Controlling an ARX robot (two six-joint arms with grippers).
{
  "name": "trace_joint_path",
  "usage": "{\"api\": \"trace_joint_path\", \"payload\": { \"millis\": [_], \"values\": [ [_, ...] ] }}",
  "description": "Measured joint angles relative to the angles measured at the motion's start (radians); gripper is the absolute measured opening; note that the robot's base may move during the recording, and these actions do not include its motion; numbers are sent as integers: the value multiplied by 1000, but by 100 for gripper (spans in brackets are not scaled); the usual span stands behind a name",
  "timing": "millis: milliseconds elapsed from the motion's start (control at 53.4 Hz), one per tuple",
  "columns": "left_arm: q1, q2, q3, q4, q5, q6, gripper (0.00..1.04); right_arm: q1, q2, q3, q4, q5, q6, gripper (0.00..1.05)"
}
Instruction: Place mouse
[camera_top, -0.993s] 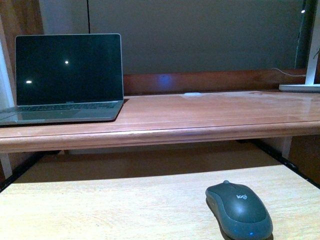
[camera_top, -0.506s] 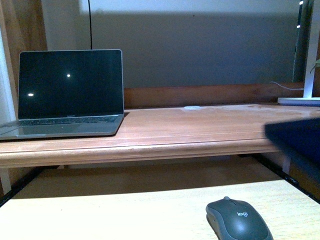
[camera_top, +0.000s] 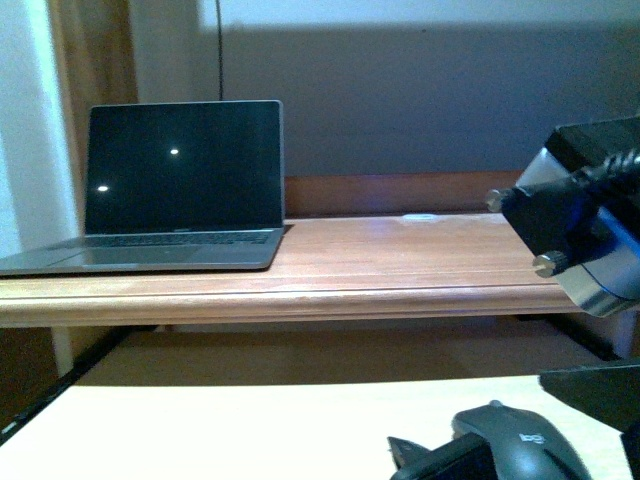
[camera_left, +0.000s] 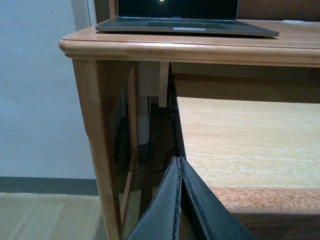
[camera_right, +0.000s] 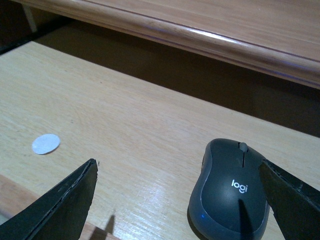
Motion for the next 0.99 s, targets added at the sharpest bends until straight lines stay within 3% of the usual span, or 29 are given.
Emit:
{"api": "trace_joint_path", "payload": {
  "millis": [206,431,712,993],
  "values": [
    [0,-3,0,0,0,0,3,-29,130,65,-35,146,0,97],
    [0,-3,0,0,0,0,3,-107,169,84,-76,232,-1,97],
    [0,-3,0,0,0,0,3,-145,180,95,-108,192,33,97],
    [0,-3,0,0,0,0,3,-165,243,147,-127,71,72,97]
  ]
}}
